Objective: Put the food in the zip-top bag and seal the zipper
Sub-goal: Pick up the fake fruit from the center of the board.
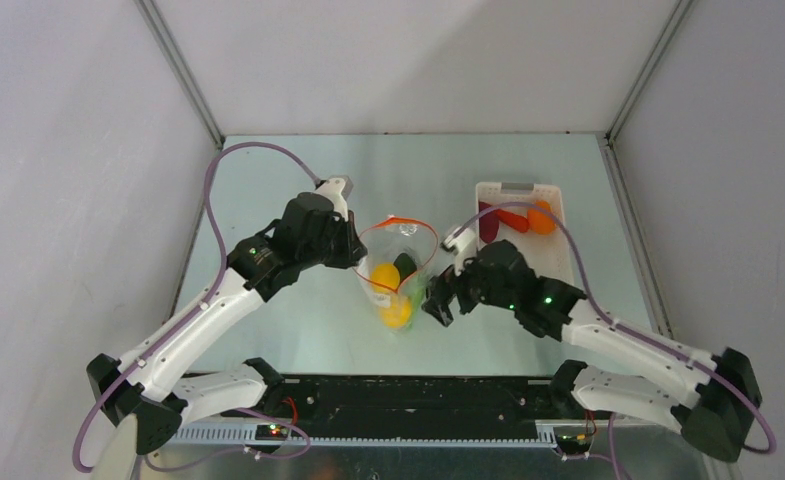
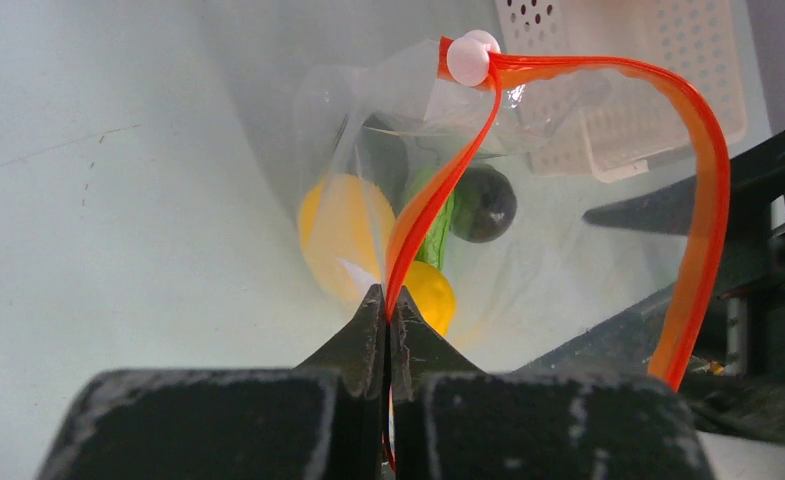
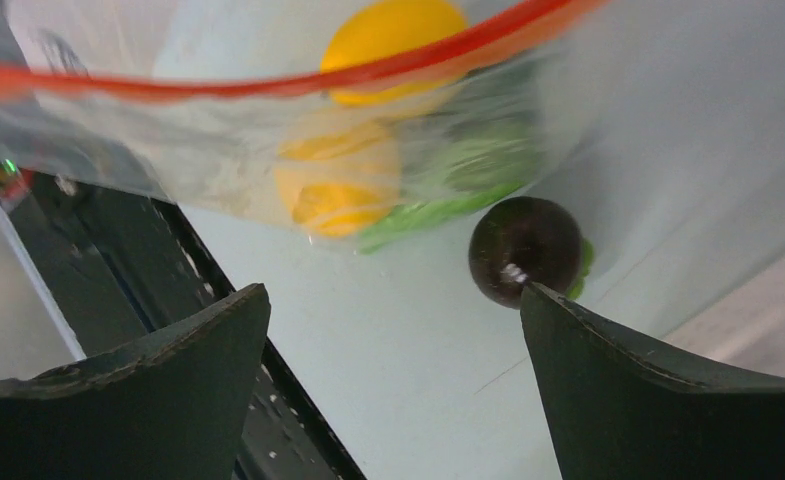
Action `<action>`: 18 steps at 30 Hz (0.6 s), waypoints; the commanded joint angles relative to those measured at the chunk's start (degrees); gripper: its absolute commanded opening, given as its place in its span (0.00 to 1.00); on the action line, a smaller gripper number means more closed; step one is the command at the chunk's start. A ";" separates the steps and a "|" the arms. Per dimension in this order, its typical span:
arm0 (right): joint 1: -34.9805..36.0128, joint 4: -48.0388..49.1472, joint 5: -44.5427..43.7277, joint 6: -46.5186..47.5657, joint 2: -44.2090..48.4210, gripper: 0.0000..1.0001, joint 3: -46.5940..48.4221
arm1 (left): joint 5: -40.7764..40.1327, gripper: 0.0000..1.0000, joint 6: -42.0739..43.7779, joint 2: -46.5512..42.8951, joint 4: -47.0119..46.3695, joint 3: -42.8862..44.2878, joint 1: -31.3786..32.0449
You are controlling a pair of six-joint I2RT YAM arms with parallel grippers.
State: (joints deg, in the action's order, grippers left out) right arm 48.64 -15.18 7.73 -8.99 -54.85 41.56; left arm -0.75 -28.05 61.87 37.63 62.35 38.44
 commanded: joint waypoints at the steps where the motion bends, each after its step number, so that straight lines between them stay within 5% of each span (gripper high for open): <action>1: 6.22 3.82 -4.79 13.08 -6.82 1.00 0.18 | -4.28 0.00 -0.50 -0.85 0.61 0.40 -0.16; 10: 8.15 12.20 -17.83 20.89 -20.21 1.00 0.19 | -3.17 0.00 -0.41 -0.18 0.91 0.75 -0.20; 18: 6.85 12.95 -19.94 20.29 -26.30 1.00 0.10 | -2.94 0.00 -0.20 -0.28 0.90 0.76 -0.21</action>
State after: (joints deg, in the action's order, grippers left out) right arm 56.21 -4.67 -9.69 10.35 -79.18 41.32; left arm -3.46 -28.45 61.87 38.74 62.35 38.44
